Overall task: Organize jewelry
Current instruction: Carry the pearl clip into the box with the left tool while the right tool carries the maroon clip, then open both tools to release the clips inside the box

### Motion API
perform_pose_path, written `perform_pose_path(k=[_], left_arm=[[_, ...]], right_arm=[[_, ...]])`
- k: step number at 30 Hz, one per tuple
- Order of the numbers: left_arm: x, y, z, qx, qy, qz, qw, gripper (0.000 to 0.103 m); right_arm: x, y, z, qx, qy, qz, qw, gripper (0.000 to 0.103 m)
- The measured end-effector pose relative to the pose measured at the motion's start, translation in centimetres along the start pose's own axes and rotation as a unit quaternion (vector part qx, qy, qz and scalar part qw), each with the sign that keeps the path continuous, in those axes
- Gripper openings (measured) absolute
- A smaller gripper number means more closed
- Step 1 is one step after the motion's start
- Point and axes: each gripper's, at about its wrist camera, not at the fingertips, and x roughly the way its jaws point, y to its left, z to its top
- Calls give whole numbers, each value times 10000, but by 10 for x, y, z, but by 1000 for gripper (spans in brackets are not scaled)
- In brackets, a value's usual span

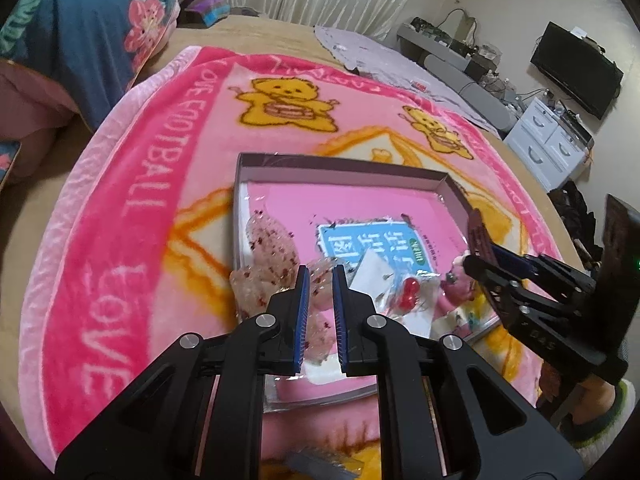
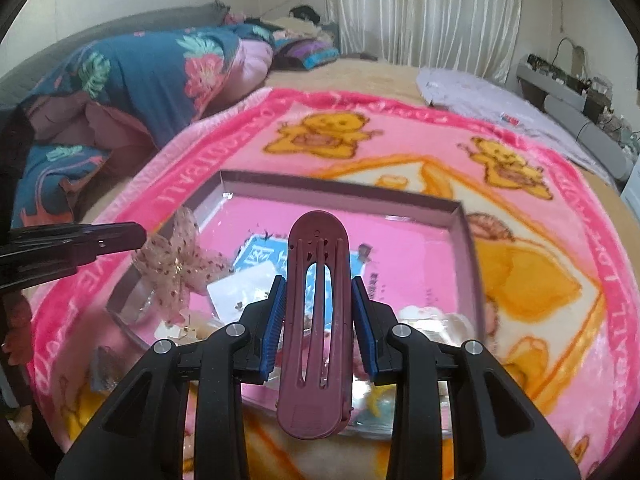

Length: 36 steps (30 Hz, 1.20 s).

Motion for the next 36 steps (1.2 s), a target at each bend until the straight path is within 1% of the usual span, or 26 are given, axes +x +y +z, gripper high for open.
perform_pose_path(k=[6,13,17,18,19,21,22,24,25,26,28,29,31,32,33,34,35,36], left_arm=[[2,10,-4,-29,30,151,9999,6],[5,18,-7,-81,96,222,9997,6],[5,19,-7,-93,108,212,9997,7],[4,19,-7,-104,105,208,9997,9],[3,19,-8,-114,99,203,9997,11],[0,19,-9,-113,81,204,9997,15],[-2,19,-9,-122,63,194,9997,18],[-6,17,-11,-149,29,175,9997,22],[-8,17,-11,-155,18,172,9997,26],[-10,16,-12,-160,-5,165,9997,27],[-15,13,-13,-164,-56,145,9997,33],[-19,13,-14,-174,-85,135,9997,36],[-24,9,-16,-177,-131,162,9996,50],[-27,7,-17,-168,-177,212,9995,53],[-32,6,-18,-167,-229,257,9993,60],[-35,5,-19,-180,-271,269,9991,65],[-39,5,-20,-200,-310,282,9989,67],[-43,4,-21,-212,-348,306,9987,71]], right_arm=[[25,9,1,-9,229,54,9997,31],[32,13,-2,51,299,183,9994,32],[24,11,-7,128,236,260,9993,47],[20,11,-9,144,208,263,9993,51],[16,11,-10,156,173,264,9994,53],[7,9,-12,199,92,257,9994,63],[2,8,-14,220,52,264,9994,66],[-11,6,-17,292,-76,232,9993,77],[-17,5,-20,332,-148,232,9991,80],[-22,4,-21,354,-192,248,9989,85],[-31,4,-24,371,-243,234,9987,87],[-36,4,-26,365,-286,213,9987,90],[-46,5,-29,347,-366,169,9986,93],[-49,5,-29,345,-388,157,9985,95],[-53,5,-31,359,-418,151,9984,96],[-57,5,-32,384,-450,161,9981,96],[-62,3,-34,446,-491,191,9976,97],[-65,1,-35,492,-505,216,9973,97]])
